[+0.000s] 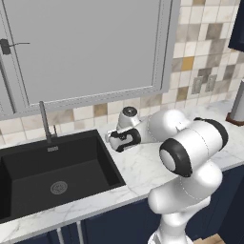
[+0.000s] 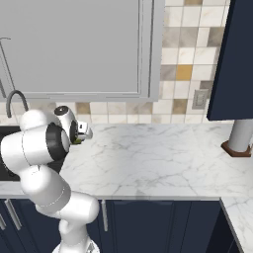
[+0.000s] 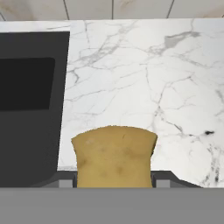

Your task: Locate and retrieve the sponge and dish brush from the cabinet. Place them next to the sink.

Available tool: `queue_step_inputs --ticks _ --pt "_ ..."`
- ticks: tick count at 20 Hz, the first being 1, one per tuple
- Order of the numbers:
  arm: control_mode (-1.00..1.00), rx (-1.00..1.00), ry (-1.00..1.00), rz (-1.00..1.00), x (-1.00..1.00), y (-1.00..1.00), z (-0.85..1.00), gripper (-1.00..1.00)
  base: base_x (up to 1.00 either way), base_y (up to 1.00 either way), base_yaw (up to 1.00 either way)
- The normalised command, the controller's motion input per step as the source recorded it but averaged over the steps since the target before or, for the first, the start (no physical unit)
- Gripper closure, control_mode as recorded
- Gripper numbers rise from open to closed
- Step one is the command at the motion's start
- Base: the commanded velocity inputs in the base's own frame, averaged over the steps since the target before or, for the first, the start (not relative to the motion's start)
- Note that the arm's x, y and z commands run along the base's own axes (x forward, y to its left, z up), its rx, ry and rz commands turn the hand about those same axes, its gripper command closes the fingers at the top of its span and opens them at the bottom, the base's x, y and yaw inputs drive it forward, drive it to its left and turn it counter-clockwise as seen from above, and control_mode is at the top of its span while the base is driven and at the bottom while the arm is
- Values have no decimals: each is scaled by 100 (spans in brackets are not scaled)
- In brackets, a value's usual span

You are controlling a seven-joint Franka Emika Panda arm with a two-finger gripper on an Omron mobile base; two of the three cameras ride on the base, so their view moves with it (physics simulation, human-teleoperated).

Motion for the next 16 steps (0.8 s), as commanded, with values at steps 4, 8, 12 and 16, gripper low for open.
queue_step_inputs --ticks 4,8,12,16 --pt "-100 0 3 0 31 6 -32 100 0 0 0" --pt "-100 0 3 0 28 4 -32 100 0 0 0" --pt "-100 0 1 0 20 9 -24 100 0 0 0" --pt "-100 0 1 0 11 7 -14 100 0 0 0"
